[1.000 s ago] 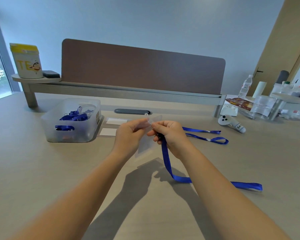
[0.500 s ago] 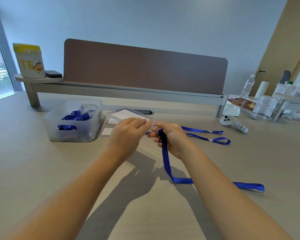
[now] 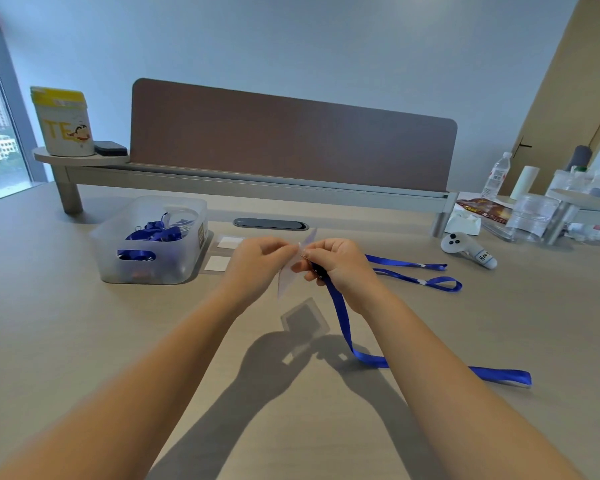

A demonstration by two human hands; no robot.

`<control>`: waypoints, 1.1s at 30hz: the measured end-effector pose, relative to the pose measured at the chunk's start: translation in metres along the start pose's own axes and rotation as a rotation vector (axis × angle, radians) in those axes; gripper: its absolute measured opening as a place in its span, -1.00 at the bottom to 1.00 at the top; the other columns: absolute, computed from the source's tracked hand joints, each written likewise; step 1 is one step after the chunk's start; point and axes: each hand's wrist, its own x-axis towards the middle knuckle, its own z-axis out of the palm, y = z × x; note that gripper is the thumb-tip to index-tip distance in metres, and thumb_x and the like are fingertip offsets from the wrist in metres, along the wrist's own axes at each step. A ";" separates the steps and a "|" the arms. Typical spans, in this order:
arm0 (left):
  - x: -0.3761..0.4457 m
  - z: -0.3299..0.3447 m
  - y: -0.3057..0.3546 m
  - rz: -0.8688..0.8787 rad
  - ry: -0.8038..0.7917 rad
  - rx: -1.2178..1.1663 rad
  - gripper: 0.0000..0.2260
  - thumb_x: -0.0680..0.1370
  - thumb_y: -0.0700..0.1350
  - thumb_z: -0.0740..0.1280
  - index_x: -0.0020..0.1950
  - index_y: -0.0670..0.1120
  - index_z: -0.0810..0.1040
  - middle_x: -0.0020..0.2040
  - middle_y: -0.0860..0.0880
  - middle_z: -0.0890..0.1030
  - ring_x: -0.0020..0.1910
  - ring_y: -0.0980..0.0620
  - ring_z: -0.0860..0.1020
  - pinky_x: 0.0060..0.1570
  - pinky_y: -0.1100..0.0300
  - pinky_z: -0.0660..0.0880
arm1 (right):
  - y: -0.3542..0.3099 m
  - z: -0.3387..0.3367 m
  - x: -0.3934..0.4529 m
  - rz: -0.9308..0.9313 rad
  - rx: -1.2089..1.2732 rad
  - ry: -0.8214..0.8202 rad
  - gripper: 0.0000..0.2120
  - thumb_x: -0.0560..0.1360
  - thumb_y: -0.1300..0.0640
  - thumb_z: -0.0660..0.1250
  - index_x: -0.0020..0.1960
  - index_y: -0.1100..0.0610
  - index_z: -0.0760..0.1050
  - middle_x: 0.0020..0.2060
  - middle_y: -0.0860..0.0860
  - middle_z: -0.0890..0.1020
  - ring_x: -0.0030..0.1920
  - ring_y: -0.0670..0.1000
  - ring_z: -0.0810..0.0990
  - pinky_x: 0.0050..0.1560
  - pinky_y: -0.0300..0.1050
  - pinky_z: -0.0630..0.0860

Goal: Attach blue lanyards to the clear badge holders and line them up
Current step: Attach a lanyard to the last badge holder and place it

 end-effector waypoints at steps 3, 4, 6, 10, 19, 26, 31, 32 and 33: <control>0.003 -0.001 0.004 -0.007 0.024 0.021 -0.80 0.54 -0.15 0.22 0.04 -0.19 0.58 -0.27 0.06 0.53 -0.23 0.08 0.49 -0.21 0.33 0.43 | -0.002 0.002 0.000 -0.030 -0.060 -0.014 -0.78 0.55 0.20 0.19 -0.25 0.10 0.49 -0.36 -0.03 0.58 -0.40 -0.13 0.47 -0.47 -0.45 0.42; 0.003 -0.002 0.005 0.004 0.021 0.049 -0.79 0.54 -0.15 0.23 0.05 -0.20 0.59 -0.25 0.03 0.54 -0.22 0.06 0.49 -0.21 0.33 0.42 | -0.002 0.002 0.000 -0.037 -0.072 -0.019 -0.78 0.55 0.20 0.20 -0.25 0.10 0.49 -0.36 -0.03 0.57 -0.40 -0.13 0.47 -0.46 -0.45 0.42; 0.004 -0.005 0.006 0.021 -0.001 0.114 -0.78 0.53 -0.16 0.24 0.06 -0.23 0.59 -0.18 -0.05 0.55 -0.18 0.03 0.48 -0.21 0.32 0.42 | -0.002 0.002 -0.001 -0.051 -0.095 -0.027 -0.82 0.54 0.22 0.20 -0.21 0.14 0.51 -0.36 -0.03 0.57 -0.38 -0.12 0.47 -0.40 -0.39 0.43; 0.007 -0.012 0.011 0.025 -0.077 0.247 -0.79 0.51 -0.16 0.26 0.04 -0.24 0.60 -0.16 -0.08 0.54 -0.14 -0.02 0.50 -0.06 0.15 0.48 | -0.002 0.005 -0.001 -0.070 -0.116 -0.030 -0.80 0.53 0.26 0.21 0.04 0.36 0.52 -0.37 -0.02 0.55 -0.38 -0.13 0.47 -0.44 -0.45 0.43; 0.012 -0.017 0.012 0.048 -0.091 0.322 -0.82 0.52 -0.17 0.27 0.01 -0.23 0.59 -0.15 -0.08 0.54 -0.15 -0.01 0.50 -0.23 0.34 0.42 | -0.006 0.013 -0.003 -0.133 -0.171 0.030 -0.88 0.53 0.23 0.22 -0.09 0.23 0.51 -0.41 -0.02 0.48 -0.38 -0.11 0.42 -0.34 -0.32 0.39; 0.015 -0.015 0.006 0.055 -0.059 0.250 -0.85 0.50 -0.21 0.28 -0.05 -0.27 0.58 -0.25 -0.06 0.53 -0.29 0.08 0.47 -0.27 0.33 0.42 | -0.004 0.018 -0.002 -0.197 -0.233 0.090 -0.88 0.53 0.21 0.21 -0.11 0.23 0.49 -0.42 -0.05 0.46 -0.37 -0.08 0.41 -0.26 -0.17 0.40; 0.016 -0.015 0.000 0.069 -0.064 0.236 -0.88 0.50 -0.22 0.28 -0.08 -0.26 0.56 -0.33 0.02 0.49 -0.31 0.12 0.45 -0.26 0.33 0.43 | -0.004 0.021 -0.001 -0.218 -0.268 0.093 -0.86 0.52 0.26 0.19 -0.06 0.29 0.51 -0.39 -0.04 0.45 -0.35 -0.09 0.40 -0.21 -0.13 0.43; 0.016 -0.016 0.001 0.062 -0.075 0.220 -0.89 0.50 -0.23 0.28 -0.09 -0.25 0.56 -0.32 0.01 0.50 -0.31 0.12 0.46 -0.26 0.33 0.43 | -0.004 0.020 0.000 -0.213 -0.254 0.090 -0.84 0.52 0.26 0.19 -0.05 0.31 0.51 -0.39 -0.03 0.45 -0.35 -0.10 0.41 -0.24 -0.19 0.42; 0.016 -0.017 0.002 0.042 -0.093 0.178 -0.91 0.50 -0.23 0.28 -0.13 -0.22 0.55 -0.31 -0.01 0.51 -0.31 0.11 0.47 -0.26 0.35 0.44 | -0.003 0.020 0.000 -0.205 -0.225 0.082 -0.85 0.52 0.27 0.19 -0.05 0.32 0.52 -0.40 -0.03 0.45 -0.36 -0.10 0.41 -0.28 -0.23 0.41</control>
